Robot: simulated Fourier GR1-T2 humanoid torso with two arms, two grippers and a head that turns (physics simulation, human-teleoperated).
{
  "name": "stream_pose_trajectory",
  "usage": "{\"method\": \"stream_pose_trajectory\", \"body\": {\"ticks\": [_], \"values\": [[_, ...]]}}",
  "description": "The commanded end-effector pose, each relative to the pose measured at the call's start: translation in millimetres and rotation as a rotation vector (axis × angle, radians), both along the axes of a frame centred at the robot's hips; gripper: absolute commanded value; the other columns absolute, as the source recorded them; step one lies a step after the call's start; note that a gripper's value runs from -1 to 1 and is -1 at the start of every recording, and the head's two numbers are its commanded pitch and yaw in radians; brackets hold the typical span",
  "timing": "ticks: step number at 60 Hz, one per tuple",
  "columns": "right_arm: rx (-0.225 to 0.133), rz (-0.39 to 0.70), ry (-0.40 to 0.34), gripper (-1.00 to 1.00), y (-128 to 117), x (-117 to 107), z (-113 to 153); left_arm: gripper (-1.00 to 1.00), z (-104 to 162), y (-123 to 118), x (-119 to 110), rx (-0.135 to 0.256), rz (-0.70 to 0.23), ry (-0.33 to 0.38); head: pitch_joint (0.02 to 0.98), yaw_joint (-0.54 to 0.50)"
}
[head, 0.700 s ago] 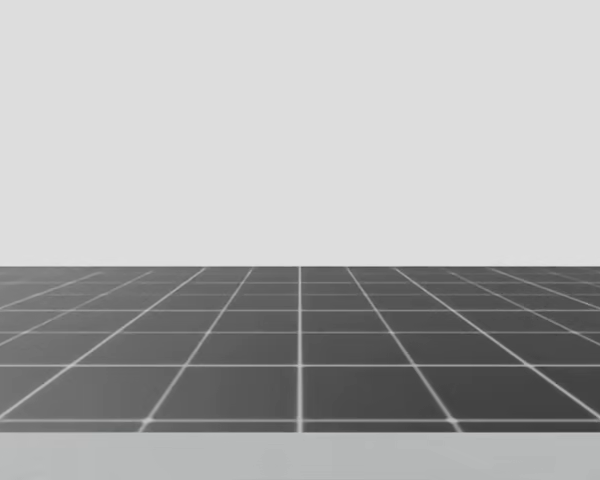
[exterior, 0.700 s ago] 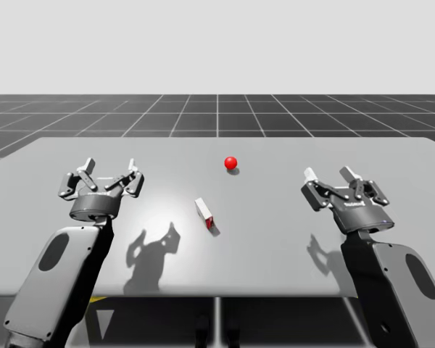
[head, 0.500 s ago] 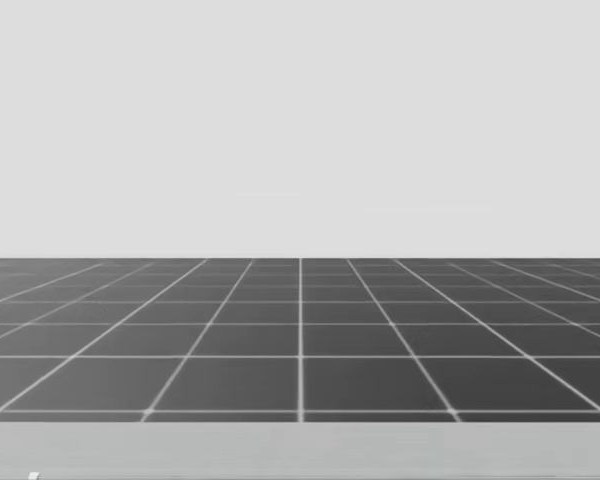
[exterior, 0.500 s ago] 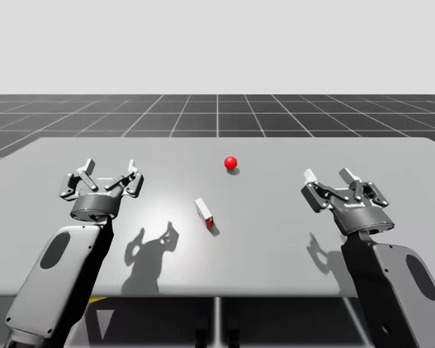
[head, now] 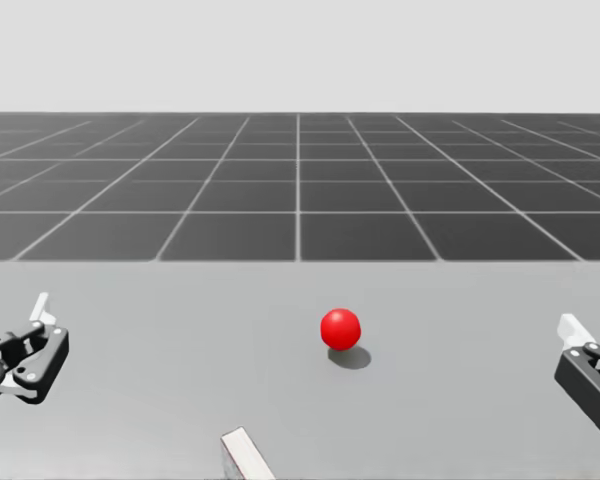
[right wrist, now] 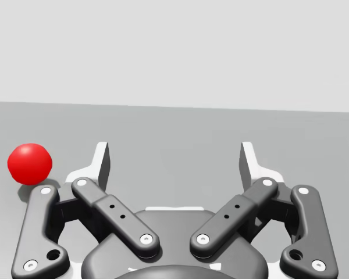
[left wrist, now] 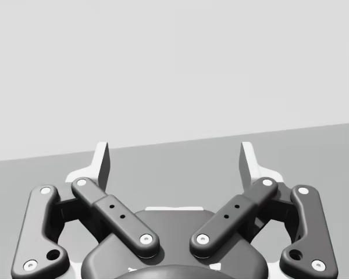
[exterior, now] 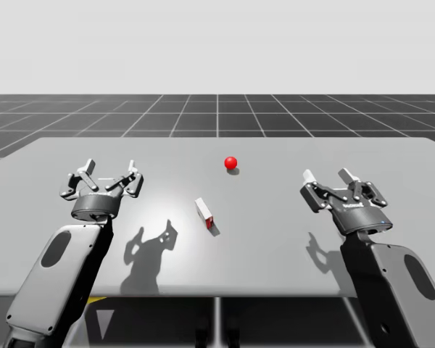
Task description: Watch the red light. When it turns green, pick up the object.
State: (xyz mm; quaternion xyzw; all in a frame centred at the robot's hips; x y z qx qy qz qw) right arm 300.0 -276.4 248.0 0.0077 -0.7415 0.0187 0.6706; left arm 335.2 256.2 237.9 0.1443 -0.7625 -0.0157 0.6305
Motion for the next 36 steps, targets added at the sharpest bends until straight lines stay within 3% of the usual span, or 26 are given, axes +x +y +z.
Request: {"method": "stream_pose_trajectory", "body": {"ticks": [1, 17, 36], "values": [[-0.004, 0.002, 0.001, -1.0, 0.5, 0.2, -0.8, -1.0, -0.8, 0.3, 1.1, 0.01, -0.002, 0.001, 0.471, -0.03], [-0.005, 0.004, 0.001, -1.0, 0.9, -0.5, -0.4, -1.0, -0.9, -0.1, 0.9, 0.015, -0.005, 0.0, 0.563, -0.08], [-0.009, 0.005, 0.003, -1.0, 1.7, -0.5, -0.8, -1.0, -0.8, -1.2, 0.4, 0.014, -0.006, -0.001, 0.575, -0.08]]}}
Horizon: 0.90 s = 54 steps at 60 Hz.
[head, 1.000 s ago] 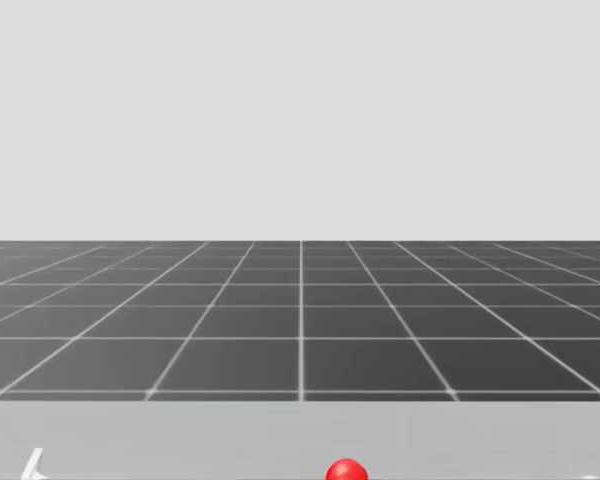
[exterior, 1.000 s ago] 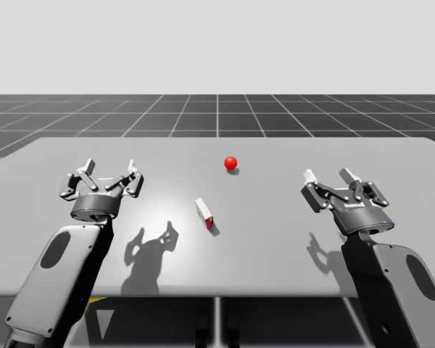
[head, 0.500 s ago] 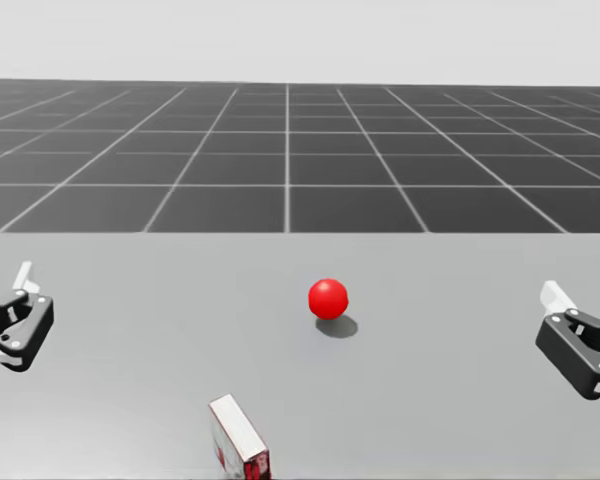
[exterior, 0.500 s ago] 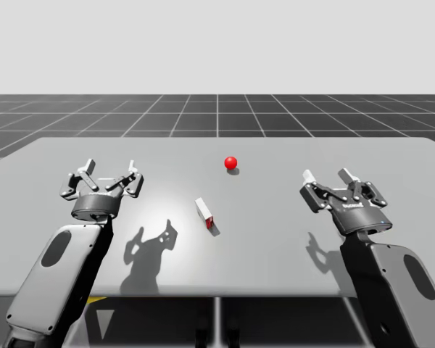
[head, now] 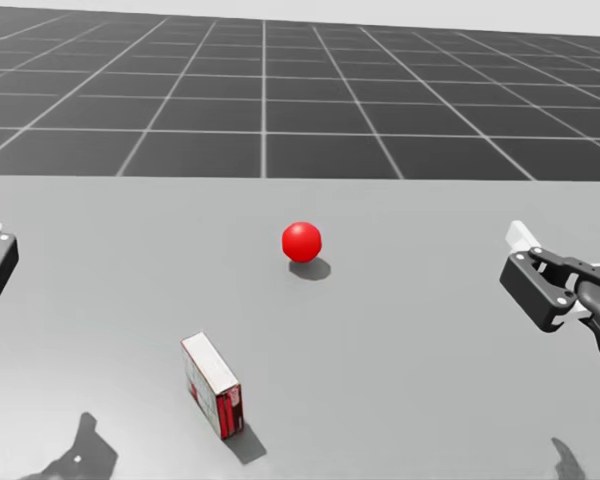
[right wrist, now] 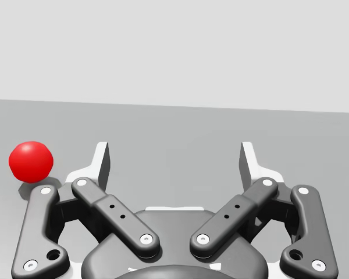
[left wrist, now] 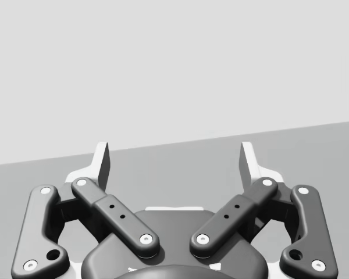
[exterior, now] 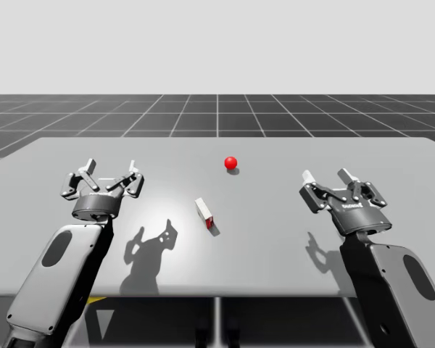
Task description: Watch the red light. When it turns green, pick up the object.
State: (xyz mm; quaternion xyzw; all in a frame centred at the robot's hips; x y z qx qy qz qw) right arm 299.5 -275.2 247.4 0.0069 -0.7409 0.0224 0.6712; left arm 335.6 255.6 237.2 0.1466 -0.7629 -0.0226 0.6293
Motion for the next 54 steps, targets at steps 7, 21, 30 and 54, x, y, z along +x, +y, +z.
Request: {"method": "stream_pose_trajectory", "body": {"ticks": [7, 21, 30, 54], "values": [[-0.004, 0.0, 0.002, -1.0, 0.8, 0.2, -0.6, -1.0, 0.0, -0.7, 0.2, 0.002, -0.001, -0.002, 0.575, -0.07], [-0.005, 0.001, 0.002, -1.0, 1.0, 0.0, -0.6, -1.0, 0.0, -1.2, -0.3, 0.003, -0.002, -0.002, 0.575, -0.07], [-0.005, 0.001, 0.003, -1.0, 0.7, 0.2, -0.5, -1.0, 0.0, -1.1, -0.4, 0.003, -0.002, -0.002, 0.575, -0.07], [-0.004, 0.0, 0.002, -1.0, 0.4, 0.4, -0.3, -1.0, 0.0, -1.1, -0.4, 0.003, -0.002, -0.002, 0.572, -0.07]]}}
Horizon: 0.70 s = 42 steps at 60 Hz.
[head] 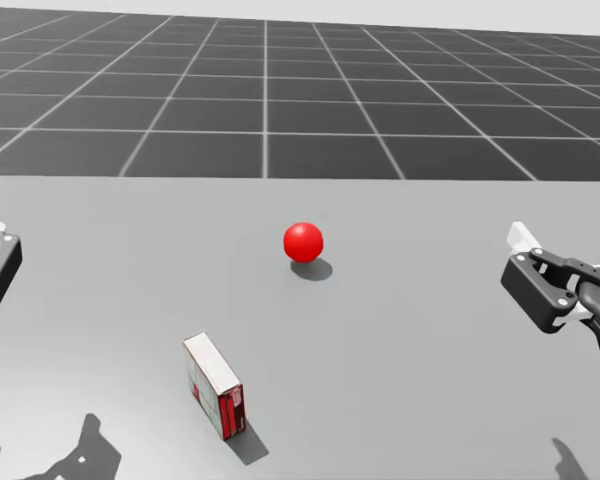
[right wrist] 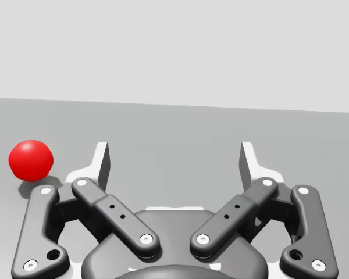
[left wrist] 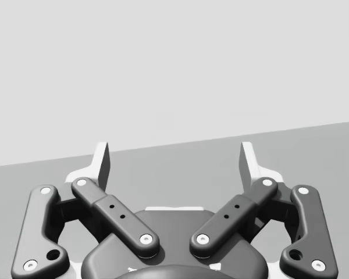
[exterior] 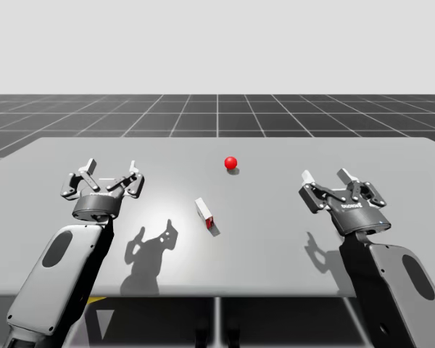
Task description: Watch the red light. When it turns green, pick up the object.
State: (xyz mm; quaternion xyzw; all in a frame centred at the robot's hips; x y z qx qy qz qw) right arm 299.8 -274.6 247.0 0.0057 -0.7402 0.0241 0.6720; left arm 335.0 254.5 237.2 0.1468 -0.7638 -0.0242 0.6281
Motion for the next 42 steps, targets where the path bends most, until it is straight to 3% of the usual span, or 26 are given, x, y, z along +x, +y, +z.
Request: {"method": "stream_pose_trajectory", "body": {"ticks": [1, 42], "values": [[0.0, 0.0, 0.0, -1.0, -0.2, 0.1, 0.2, -1.0, -0.1, 0.0, 0.2, 0.0, 0.0, 0.0, 0.573, -0.07], [0.001, -0.001, -0.001, -1.0, -0.3, -0.1, 0.4, -1.0, -0.1, 0.0, 0.2, 0.0, 0.0, 0.0, 0.576, -0.08]]}}
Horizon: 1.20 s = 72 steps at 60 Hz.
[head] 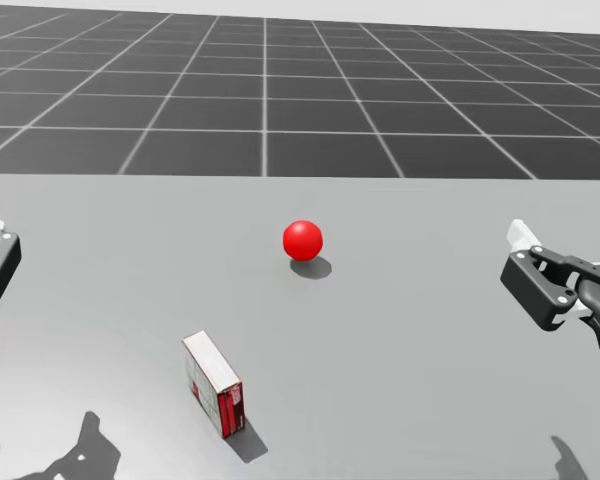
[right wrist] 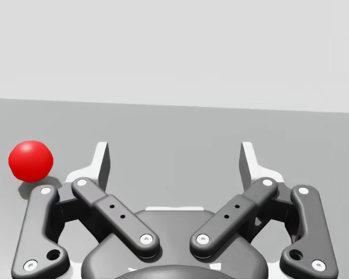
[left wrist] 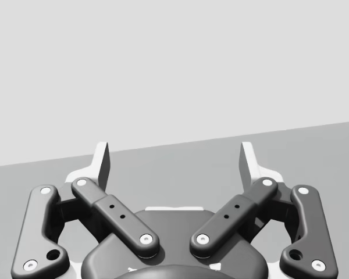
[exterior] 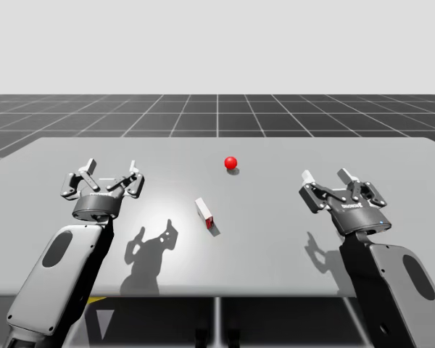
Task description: Watch the red light. When it turns green, pick up the object.
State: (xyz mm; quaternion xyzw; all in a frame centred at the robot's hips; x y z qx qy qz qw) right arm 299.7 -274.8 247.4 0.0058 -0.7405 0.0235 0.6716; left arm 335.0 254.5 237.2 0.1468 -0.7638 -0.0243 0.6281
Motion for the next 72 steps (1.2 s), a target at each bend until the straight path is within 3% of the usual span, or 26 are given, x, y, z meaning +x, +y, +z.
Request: {"method": "stream_pose_trajectory", "body": {"ticks": [1, 57, 72], "values": [[0.0, 0.0, 0.0, -1.0, -0.1, 0.0, 0.0, -1.0, -0.1, 0.0, 0.2, 0.0, 0.0, 0.0, 0.576, -0.08], [0.0, 0.0, 0.001, -1.0, -0.6, 0.2, 0.0, -1.0, -0.6, -1.0, 0.2, 0.006, -0.008, 0.005, 0.584, -0.08], [-0.001, 0.0, 0.004, -1.0, -0.6, 0.6, -0.2, -1.0, -0.6, -1.0, 0.2, 0.006, -0.008, 0.005, 0.69, -0.01]]}}
